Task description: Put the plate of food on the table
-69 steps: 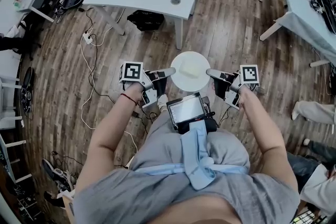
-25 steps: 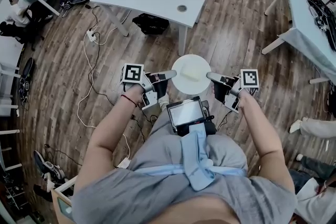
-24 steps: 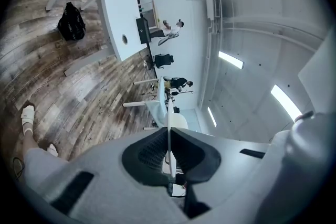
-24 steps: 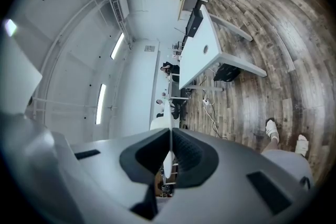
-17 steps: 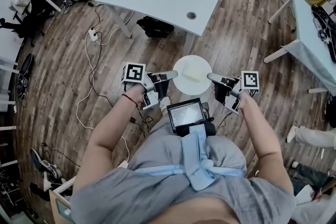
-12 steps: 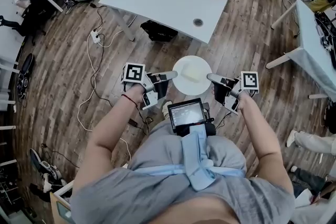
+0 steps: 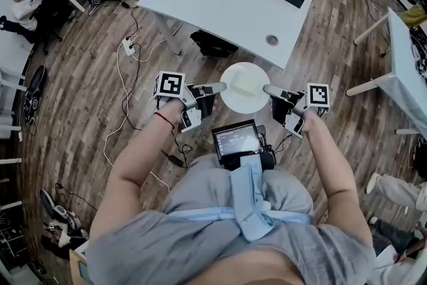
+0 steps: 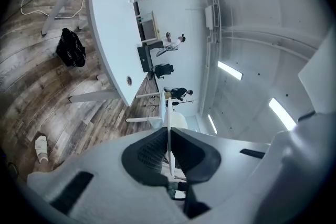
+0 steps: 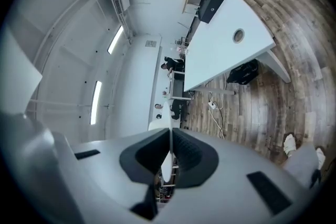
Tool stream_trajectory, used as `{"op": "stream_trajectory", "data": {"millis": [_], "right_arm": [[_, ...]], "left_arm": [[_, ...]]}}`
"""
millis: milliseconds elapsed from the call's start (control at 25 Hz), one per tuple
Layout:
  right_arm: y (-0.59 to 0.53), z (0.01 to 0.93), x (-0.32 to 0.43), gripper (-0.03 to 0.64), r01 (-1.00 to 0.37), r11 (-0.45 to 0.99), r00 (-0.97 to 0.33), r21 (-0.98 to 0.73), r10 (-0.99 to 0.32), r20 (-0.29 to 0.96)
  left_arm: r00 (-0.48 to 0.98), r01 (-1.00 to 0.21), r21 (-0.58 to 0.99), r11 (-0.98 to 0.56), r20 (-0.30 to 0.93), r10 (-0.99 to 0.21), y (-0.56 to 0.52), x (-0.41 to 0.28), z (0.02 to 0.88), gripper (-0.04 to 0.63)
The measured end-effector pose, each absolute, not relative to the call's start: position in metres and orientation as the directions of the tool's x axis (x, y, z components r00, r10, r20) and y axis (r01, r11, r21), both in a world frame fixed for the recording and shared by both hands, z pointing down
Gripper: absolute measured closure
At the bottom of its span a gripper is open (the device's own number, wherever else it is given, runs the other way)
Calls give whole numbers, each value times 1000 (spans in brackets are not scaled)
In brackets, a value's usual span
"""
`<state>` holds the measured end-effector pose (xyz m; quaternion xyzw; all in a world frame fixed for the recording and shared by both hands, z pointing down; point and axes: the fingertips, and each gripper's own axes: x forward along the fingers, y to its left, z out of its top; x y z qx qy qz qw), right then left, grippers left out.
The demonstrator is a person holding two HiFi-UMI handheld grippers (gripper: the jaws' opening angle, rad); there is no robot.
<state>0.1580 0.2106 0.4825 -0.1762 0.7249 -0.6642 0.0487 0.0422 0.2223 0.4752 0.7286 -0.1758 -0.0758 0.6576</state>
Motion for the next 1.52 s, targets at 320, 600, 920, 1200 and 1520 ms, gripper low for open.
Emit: {"op": "stream_trajectory", "data": {"millis": [320, 600, 920, 1200, 1520], "right_arm": [[162, 485, 130, 580, -194, 32, -935, -980, -307, 175], [105, 491, 116, 580, -188, 19, -942, -982, -287, 175], [43, 496, 125, 580, -185, 21, -947, -982, -271, 173], [-56, 482, 135, 580, -199, 9, -951, -980, -242, 191], [-67, 487, 138, 580, -210, 24, -950, -977, -240, 199]], "left_arm": [[924, -137, 989, -47, 111, -365, 175, 16, 480, 566], [917, -128, 992, -15, 113, -383, 120, 4, 487, 566], [908, -142, 990, -6, 128, -400, 59, 13, 488, 566], [900, -136, 990, 28, 136, -414, -36, 23, 478, 566], [896, -145, 989, 11, 136, -423, -46, 24, 483, 566]]}}
